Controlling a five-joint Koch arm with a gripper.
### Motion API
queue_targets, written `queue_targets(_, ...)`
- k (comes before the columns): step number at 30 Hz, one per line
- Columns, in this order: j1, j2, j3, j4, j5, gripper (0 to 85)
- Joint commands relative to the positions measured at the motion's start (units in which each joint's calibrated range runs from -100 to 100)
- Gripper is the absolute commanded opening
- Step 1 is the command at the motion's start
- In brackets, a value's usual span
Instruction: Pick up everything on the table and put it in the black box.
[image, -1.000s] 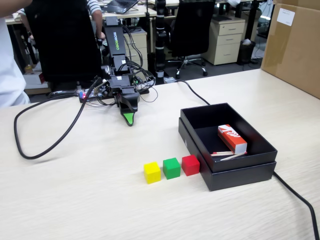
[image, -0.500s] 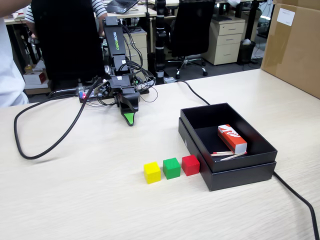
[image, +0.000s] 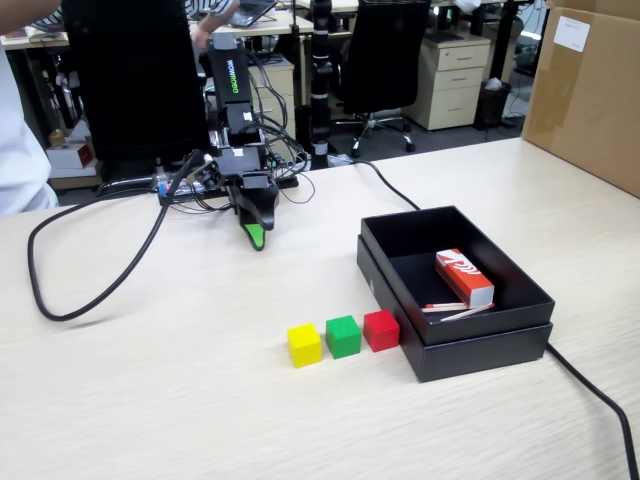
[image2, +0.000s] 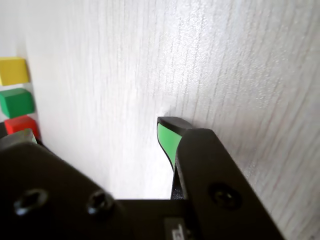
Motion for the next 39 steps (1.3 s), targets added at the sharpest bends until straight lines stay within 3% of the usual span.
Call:
queue_targets(1,0.0,3.1,7.8,-7.5,0.4,48.3)
queue_targets(6,0.1,10.6,20.8,-17.6,1.6,47.7)
queue_targets(11,0.0,27.5,43.3,-34.2,3.0,47.7)
queue_targets(16,0.0,46.0,64.1,-44.0,3.3,47.7)
queue_targets(31,1.4,102.7,118.7,-46.8,3.3,47.6)
queue_targets(39,1.9,119.2,135.7,-52.5,3.3,47.6)
